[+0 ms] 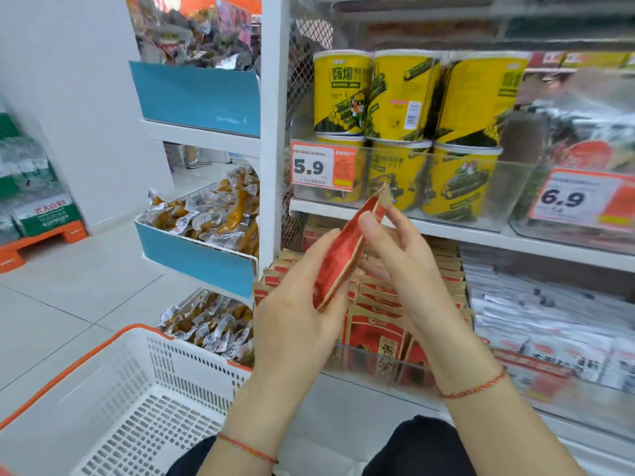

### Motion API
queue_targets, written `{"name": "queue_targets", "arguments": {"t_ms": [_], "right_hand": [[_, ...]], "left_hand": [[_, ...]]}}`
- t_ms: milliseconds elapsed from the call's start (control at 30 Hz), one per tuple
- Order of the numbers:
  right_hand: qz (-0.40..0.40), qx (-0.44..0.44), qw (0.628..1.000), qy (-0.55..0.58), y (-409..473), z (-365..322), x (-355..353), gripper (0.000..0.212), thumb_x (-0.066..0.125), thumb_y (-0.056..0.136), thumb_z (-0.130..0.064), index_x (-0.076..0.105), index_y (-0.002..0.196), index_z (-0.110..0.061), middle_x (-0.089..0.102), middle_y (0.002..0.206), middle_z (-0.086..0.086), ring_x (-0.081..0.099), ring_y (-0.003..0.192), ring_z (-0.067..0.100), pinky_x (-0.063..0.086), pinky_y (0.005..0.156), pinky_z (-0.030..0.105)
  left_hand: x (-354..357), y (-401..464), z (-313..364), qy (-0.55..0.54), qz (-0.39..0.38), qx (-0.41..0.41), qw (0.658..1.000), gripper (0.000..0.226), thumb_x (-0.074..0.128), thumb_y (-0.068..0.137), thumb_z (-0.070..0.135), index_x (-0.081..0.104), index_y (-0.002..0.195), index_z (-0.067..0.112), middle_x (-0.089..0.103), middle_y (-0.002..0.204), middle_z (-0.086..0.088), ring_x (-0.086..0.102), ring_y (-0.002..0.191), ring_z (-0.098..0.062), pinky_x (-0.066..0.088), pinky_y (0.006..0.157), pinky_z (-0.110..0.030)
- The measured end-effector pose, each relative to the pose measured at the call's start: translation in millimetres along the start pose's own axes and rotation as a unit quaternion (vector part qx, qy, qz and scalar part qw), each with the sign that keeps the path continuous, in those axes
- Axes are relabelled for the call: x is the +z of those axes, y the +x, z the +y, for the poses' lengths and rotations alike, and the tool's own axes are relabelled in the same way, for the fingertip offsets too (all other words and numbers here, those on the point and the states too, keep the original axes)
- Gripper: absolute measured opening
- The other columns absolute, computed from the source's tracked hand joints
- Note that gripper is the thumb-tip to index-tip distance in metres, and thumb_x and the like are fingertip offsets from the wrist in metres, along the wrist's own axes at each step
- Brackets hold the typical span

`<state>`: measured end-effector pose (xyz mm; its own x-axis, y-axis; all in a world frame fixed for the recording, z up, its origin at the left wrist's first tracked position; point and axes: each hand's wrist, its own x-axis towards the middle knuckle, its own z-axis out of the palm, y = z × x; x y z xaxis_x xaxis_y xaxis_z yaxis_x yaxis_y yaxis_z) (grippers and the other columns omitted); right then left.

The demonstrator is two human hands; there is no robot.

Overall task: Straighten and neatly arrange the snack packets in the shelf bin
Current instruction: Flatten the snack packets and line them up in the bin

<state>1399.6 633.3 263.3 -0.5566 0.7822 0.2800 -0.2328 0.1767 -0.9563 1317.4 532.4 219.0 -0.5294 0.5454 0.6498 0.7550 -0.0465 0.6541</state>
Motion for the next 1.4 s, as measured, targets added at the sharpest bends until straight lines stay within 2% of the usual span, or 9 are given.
{"name": "queue_targets", "arguments": {"t_ms": [100,267,400,500,600,833,1000,1200,1400], "right_hand": [[0.000,0.007,0.999,0.049,-13,-3,-4,0.024,0.064,0.086,-0.035,0.061,0.108,-0.028,0.070,0.103,0.000,0.069,0.091,0.008,0.056,0.078,0.022],[-0.024,0.009,0.999,0.028,-39,9,-16,0.016,0.059,0.090,-0.029,0.063,0.105,-0.031,0.071,0.098,-0.003,0.069,0.086,0.003,0.056,0.073,0.018],[-0.053,0.032,0.998,0.028,-52,17,-21,0.030,0.062,0.086,-0.034,0.062,0.116,-0.030,0.070,0.114,0.001,0.066,0.104,0.013,0.055,0.079,0.019],[-0.056,0.053,0.997,0.017,-54,20,-23,0.062,0.069,0.081,-0.042,0.051,0.137,-0.022,0.064,0.125,-0.001,0.061,0.115,0.012,0.053,0.089,0.021],[-0.062,0.056,0.996,0.010,-55,21,-25,0.057,0.063,0.083,-0.042,0.054,0.134,-0.019,0.065,0.125,-0.001,0.063,0.113,0.013,0.052,0.095,0.031],[-0.044,0.059,0.997,0.008,-58,23,-26,0.040,0.055,0.091,-0.034,0.059,0.127,-0.017,0.070,0.107,-0.007,0.065,0.107,0.015,0.049,0.095,0.036],[-0.008,0.047,0.999,0.011,-53,23,-34,0.058,0.062,0.083,-0.045,0.054,0.133,-0.018,0.068,0.118,0.001,0.065,0.109,0.014,0.051,0.094,0.035],[0.044,0.013,0.998,0.049,-45,14,-46,0.027,0.055,0.091,-0.042,0.061,0.106,-0.020,0.072,0.087,-0.012,0.068,0.089,0.005,0.051,0.077,0.024],[0.038,0.024,0.998,0.040,-45,12,-43,0.042,0.049,0.089,-0.050,0.064,0.114,-0.019,0.072,0.096,-0.008,0.066,0.084,0.004,0.049,0.076,0.025]], "left_hand": [[-2,-8,6,0.019,-0.015,0.023,0.999,0.058,0.070,0.087,0.034,0.044,0.138,0.045,0.065,0.119,0.023,0.063,0.102,0.001,0.055,0.083,-0.028],[-9,-14,15,-0.156,-0.124,-0.044,0.979,0.033,0.063,0.090,0.050,0.061,0.122,0.048,0.065,0.114,0.029,0.062,0.107,0.003,0.053,0.086,-0.021],[-11,-16,18,-0.218,-0.110,-0.087,0.966,0.028,0.060,0.088,0.039,0.073,0.111,0.030,0.073,0.102,0.018,0.067,0.099,-0.002,0.051,0.080,-0.015],[-9,-17,22,-0.218,-0.090,-0.095,0.967,0.016,0.064,0.091,0.030,0.076,0.102,0.028,0.075,0.092,0.015,0.070,0.090,-0.005,0.053,0.078,-0.021],[-7,-16,27,-0.211,-0.061,-0.094,0.971,0.010,0.066,0.090,0.031,0.076,0.092,0.033,0.074,0.084,0.017,0.070,0.084,-0.003,0.054,0.076,-0.023],[-5,-16,33,-0.229,-0.080,-0.111,0.964,0.013,0.065,0.091,0.029,0.077,0.085,0.031,0.074,0.074,0.014,0.068,0.073,-0.001,0.049,0.067,-0.015],[-12,-20,23,-0.284,-0.162,-0.144,0.934,0.028,0.066,0.079,0.034,0.073,0.105,0.024,0.075,0.100,0.010,0.070,0.095,-0.008,0.056,0.078,-0.023],[-18,-36,0,-0.323,-0.225,-0.209,0.895,0.022,0.083,0.068,0.033,0.067,0.080,0.024,0.071,0.116,0.008,0.068,0.103,-0.007,0.052,0.075,-0.016],[-14,-40,-2,-0.324,-0.296,-0.194,0.878,0.031,0.071,0.064,0.049,0.065,0.076,0.021,0.069,0.087,0.012,0.064,0.087,0.000,0.049,0.080,-0.017]]}}
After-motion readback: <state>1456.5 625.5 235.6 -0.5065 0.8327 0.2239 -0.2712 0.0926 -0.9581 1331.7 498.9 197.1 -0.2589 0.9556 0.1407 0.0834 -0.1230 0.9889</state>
